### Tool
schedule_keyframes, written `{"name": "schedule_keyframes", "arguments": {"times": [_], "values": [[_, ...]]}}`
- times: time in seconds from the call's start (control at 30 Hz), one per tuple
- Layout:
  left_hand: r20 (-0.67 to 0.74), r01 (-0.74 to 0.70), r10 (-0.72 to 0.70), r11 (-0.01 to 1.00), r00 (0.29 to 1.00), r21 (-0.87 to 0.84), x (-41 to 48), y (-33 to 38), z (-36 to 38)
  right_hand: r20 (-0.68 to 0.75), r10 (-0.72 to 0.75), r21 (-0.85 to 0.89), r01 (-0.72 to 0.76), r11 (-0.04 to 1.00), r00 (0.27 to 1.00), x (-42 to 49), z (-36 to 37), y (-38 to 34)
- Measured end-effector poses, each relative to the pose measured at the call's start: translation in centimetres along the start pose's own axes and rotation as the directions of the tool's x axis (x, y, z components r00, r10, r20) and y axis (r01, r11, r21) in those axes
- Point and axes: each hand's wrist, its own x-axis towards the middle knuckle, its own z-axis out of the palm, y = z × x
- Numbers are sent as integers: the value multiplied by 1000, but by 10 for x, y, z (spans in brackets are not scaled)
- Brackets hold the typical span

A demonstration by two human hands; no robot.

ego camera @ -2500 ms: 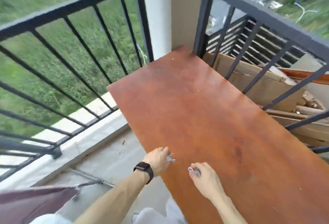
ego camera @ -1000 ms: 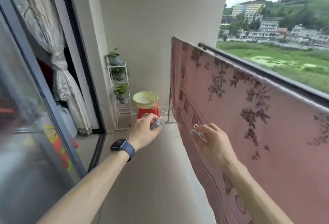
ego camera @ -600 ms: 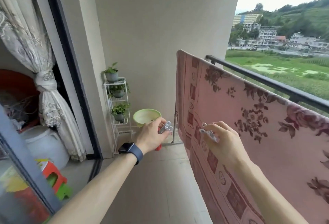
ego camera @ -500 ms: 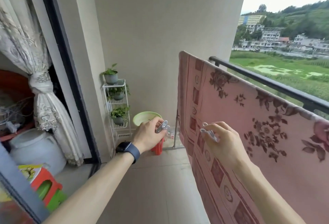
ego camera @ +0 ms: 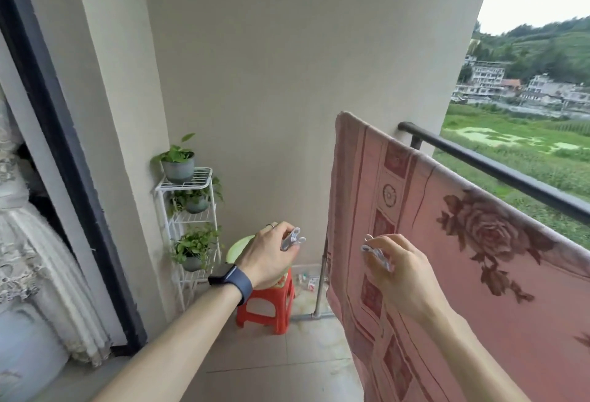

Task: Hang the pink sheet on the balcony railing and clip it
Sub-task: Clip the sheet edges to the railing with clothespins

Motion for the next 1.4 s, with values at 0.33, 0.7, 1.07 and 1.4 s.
{"name": "schedule_keyframes", "arguments": {"times": [0.33,0.7,1.07,1.4], "values": [[121,-116,125,990,985,-79,264,-88,11,-69,91,-130,-100,986,993,208,85,25],[167,-63,124,941,978,-332,498,-101,52,-111,104,-192,-124,974,988,410,106,43],[366,117,130,804,921,-583,686,-111,126,-239,197,-534,-298,792,951,618,119,82],[477,142,423,616,770,-775,738,-153,204,-113,414,-599,-395,696,903,708,142,109]]}}
